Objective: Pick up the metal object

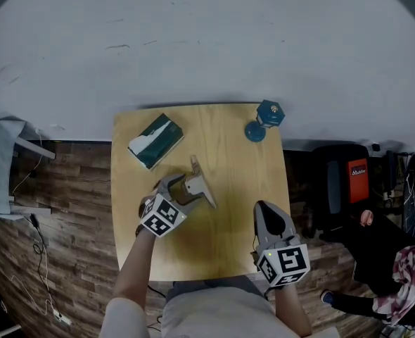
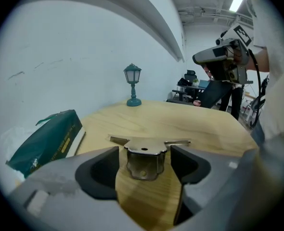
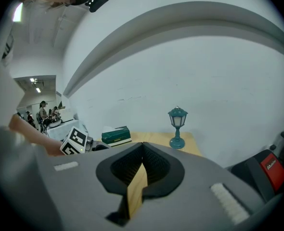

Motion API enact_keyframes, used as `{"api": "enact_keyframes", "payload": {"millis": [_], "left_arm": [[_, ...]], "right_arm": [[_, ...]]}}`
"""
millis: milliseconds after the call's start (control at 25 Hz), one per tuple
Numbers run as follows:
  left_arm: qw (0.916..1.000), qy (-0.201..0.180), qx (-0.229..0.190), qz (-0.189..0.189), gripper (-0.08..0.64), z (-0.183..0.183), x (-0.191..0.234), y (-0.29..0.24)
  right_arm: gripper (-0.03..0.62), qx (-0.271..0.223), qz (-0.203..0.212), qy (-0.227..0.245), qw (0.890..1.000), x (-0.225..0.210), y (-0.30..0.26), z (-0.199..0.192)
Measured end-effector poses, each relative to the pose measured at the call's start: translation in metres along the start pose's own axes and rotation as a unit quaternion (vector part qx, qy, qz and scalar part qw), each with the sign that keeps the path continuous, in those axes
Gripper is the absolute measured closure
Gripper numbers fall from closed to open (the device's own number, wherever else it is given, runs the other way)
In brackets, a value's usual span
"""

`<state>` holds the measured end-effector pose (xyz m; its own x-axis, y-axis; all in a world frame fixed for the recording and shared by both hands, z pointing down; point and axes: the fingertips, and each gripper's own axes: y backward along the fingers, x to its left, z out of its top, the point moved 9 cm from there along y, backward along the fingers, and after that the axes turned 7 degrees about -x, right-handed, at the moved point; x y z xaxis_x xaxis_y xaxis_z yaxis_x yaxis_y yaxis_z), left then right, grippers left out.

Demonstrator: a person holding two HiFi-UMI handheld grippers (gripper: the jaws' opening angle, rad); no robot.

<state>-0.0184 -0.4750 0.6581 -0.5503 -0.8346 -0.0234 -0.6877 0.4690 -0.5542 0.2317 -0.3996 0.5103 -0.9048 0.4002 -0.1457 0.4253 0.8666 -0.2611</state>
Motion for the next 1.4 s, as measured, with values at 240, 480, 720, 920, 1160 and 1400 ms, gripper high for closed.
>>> {"api": "enact_keyframes", "payload": {"millis": [240,480,720,920,1160,1400], "left_arm": [[0.9986,-0.036,0.015,-0.035,0.221,0.002,0.000,-0.016],[0.9984,-0.037,0.008,-0.042,0.219,0.003,0.000,-0.020],[0.9985,-0.038,0.008,-0.039,0.259,0.003,0.001,-0.020],[0.9997,-0.007,-0.012,-0.022,0.261,0.007,-0.008,-0.011],[0.9982,0.024,-0.048,0.026,0.261,0.020,-0.019,0.017],[0.9925,0.053,-0.077,0.079,0.261,0.026,-0.032,0.054]], "right_arm": [[0.590,0.009,-0.011,-0.005,1.000,-0.006,0.002,-0.004],[0.590,0.014,-0.016,-0.005,1.000,-0.009,0.004,-0.006],[0.590,0.012,-0.008,-0.003,1.000,-0.006,0.003,-0.005],[0.590,0.007,0.006,-0.002,1.000,0.000,0.000,-0.002],[0.590,-0.003,0.035,0.002,0.999,0.018,-0.007,0.004],[0.591,-0.013,0.060,0.011,0.998,0.040,-0.010,0.010]]}}
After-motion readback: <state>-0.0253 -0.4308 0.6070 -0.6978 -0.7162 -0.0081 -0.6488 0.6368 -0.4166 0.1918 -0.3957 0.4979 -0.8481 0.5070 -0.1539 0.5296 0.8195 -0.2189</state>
